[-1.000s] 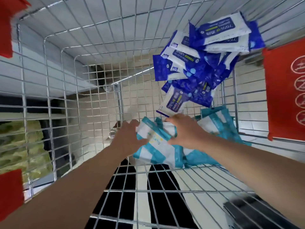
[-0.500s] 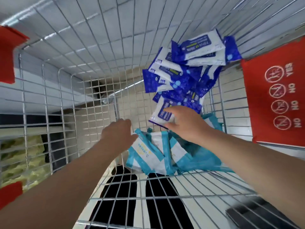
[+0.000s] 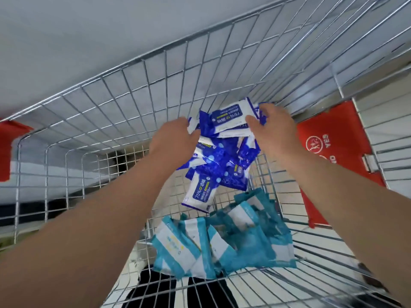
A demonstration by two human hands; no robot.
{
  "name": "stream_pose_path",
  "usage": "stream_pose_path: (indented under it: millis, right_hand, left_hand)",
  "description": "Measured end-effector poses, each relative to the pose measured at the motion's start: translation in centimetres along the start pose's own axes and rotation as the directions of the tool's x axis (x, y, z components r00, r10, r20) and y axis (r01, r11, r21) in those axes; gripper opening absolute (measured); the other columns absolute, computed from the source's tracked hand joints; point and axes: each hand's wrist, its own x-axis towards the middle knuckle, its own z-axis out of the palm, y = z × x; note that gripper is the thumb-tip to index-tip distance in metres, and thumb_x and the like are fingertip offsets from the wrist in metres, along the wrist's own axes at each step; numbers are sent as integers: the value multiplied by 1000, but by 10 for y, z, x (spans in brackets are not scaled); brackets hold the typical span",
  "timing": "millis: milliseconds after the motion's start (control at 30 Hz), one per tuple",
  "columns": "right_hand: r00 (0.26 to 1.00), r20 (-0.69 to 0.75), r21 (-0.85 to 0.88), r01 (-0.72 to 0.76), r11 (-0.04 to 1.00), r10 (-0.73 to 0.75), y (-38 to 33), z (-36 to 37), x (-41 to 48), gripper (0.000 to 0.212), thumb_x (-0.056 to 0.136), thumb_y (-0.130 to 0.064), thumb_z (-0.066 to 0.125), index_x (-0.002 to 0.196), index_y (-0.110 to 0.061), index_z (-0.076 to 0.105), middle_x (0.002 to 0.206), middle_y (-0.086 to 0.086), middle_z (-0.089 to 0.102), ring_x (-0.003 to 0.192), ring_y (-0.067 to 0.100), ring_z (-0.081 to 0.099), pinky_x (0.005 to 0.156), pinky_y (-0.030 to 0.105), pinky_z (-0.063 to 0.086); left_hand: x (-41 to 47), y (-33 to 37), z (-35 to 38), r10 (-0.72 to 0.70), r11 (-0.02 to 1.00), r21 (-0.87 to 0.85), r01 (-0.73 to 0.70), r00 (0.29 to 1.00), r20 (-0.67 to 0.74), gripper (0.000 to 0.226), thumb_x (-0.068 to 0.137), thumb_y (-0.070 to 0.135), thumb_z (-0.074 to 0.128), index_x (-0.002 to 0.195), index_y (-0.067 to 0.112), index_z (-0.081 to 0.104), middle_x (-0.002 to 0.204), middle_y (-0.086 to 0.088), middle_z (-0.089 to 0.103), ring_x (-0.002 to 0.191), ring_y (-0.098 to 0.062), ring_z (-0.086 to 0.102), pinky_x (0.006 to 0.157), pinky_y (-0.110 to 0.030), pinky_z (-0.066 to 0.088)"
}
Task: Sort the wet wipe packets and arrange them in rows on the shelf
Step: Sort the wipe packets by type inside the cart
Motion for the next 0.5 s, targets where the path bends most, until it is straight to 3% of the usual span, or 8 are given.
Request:
stream_pose_path:
  millis: [100,233,300,433,500]
  right_hand:
    - [998,46,-3,-48,999,48,0,13,16,34,90,-31,57,97,1,66,90,17,66,86,32,59,74,36,44]
    - [989,117,102,-98,990,86,10,20,17,25,88,-19,62,108,-5,68,99,12,64,87,22,56,70,26,38]
    - [983,157,163,-120,979,94,17,16,15,25,86,-22,66,108,-9,69,95,6,62,84,19,55,74,27,42]
    - [966,169,233,-231,945,195,21,9,14,29,86,-33,66,104,-10,68,105,4,66,95,20,61,86,34,49]
    - [954,168,365,-293,884,247,17,13,14,17,84,-30,68,90,-15,68,98,6,69,90,23,64,85,43,54]
  left_hand:
    - [22,17,17,-49,991,-120,53,998,33,47,94,43,50,119,5,57,115,-11,62,106,-29,56,79,-30,40]
    - [32,21,29,-111,966,-228,123,992,67,38,90,42,60,77,6,57,69,-7,53,67,-25,51,55,-30,31]
    - [33,19,29,-148,924,-340,173,984,100,32,86,34,68,71,8,54,61,-3,48,56,-21,46,47,-28,31]
    - [28,12,23,-160,908,-377,182,983,89,11,88,18,62,90,8,59,73,-2,55,63,-18,51,52,-25,39]
    - [27,7,24,-158,914,-361,186,982,105,5,88,13,59,88,9,55,78,-5,58,72,-25,58,64,-32,50]
